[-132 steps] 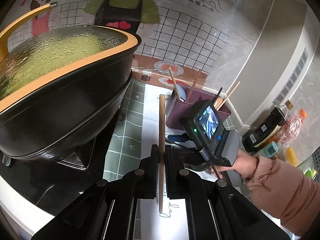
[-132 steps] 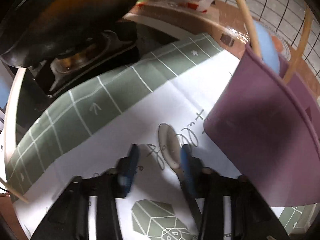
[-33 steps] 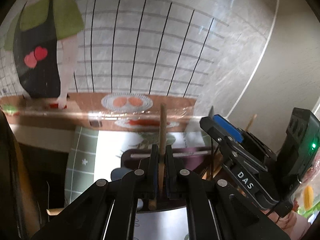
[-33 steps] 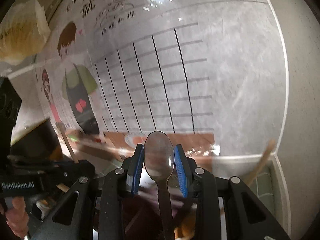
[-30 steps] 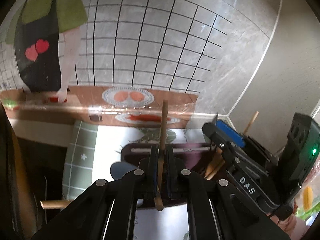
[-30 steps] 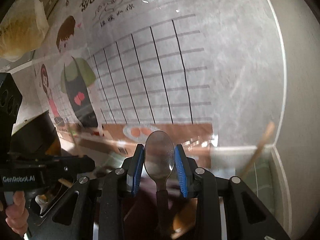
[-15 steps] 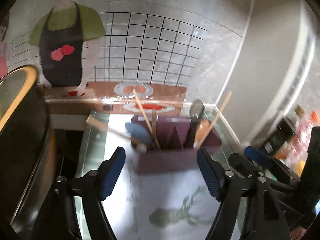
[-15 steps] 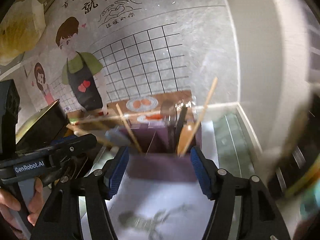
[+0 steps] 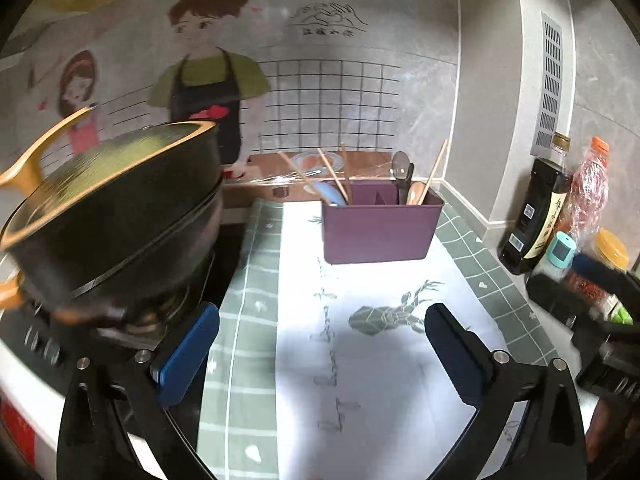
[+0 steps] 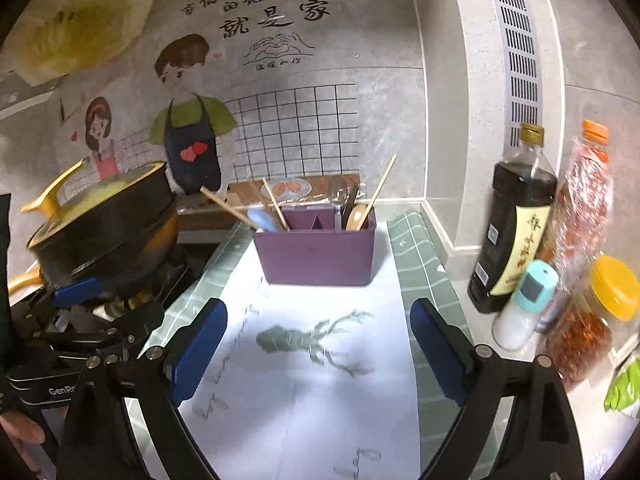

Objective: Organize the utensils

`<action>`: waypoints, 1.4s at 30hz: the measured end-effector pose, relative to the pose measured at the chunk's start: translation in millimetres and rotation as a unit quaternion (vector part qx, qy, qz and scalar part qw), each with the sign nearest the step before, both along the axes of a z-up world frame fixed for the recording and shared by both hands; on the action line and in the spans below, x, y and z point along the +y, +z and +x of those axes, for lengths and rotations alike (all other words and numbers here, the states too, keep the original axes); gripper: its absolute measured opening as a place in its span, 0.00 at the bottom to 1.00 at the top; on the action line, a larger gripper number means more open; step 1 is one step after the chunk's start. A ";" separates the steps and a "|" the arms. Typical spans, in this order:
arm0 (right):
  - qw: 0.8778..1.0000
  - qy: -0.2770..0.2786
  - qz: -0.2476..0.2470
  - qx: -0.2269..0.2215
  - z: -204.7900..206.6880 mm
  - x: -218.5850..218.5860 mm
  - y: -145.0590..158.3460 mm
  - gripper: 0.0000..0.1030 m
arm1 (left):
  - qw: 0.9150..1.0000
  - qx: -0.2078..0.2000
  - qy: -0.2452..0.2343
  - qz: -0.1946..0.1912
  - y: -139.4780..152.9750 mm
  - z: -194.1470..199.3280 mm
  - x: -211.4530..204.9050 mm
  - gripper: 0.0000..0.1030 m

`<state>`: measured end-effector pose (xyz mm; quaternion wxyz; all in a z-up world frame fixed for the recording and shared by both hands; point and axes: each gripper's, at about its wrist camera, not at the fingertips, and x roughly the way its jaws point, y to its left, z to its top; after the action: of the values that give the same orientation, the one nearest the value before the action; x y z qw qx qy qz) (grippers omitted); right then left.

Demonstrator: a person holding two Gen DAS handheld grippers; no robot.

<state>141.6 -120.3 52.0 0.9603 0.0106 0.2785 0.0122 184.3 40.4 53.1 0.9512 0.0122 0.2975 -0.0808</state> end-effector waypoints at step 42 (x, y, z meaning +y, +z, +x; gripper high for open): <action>1.000 0.008 -0.019 -0.003 -52.9 -12.9 -8.4 0.91 | 0.999 -0.011 0.044 0.007 1.5 -85.8 -6.3 0.99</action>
<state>88.7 -133.2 43.6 0.9612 -0.0101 0.2754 0.0147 98.5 34.1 54.6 0.9571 0.0065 0.2875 -0.0363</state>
